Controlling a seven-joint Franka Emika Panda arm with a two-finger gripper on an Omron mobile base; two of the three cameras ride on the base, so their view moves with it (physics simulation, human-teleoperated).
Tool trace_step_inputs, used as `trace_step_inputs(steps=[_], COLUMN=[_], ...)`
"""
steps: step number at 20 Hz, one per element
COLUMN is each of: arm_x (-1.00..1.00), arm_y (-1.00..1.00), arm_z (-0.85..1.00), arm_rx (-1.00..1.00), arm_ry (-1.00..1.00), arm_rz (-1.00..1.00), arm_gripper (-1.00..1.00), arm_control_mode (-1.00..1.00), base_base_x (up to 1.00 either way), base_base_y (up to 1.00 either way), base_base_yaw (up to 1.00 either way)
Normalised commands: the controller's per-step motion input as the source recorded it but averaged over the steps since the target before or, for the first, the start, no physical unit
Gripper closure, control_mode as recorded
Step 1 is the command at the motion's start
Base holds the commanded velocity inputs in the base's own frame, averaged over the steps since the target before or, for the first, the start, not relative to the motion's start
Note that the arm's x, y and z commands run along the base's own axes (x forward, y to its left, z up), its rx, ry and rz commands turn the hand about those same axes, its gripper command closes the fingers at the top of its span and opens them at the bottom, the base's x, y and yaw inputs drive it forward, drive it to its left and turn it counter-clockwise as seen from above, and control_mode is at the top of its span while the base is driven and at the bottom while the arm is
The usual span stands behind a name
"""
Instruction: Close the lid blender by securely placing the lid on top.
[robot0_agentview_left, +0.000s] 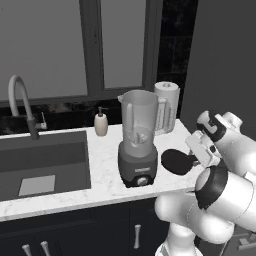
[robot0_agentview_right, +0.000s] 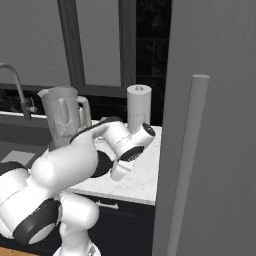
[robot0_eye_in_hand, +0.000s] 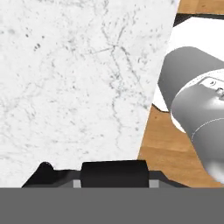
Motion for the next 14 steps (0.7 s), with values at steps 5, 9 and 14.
trace_step_inputs(steps=[5,9,14], arm_x=[-0.18,-0.1,-0.07], arm_y=[0.29,0.02,0.0], arm_z=[1.0,1.0,1.0], arm_rx=[0.13,0.11,0.0], arm_ry=[0.0,0.0,0.0], arm_rz=[-0.17,-0.15,-0.01], arm_gripper=[1.0,1.0,1.0], arm_control_mode=[-1.0,-1.0,-1.0], base_base_x=[0.0,0.0,0.0], base_base_y=[0.0,0.0,0.0], base_base_yaw=[0.0,0.0,0.0])
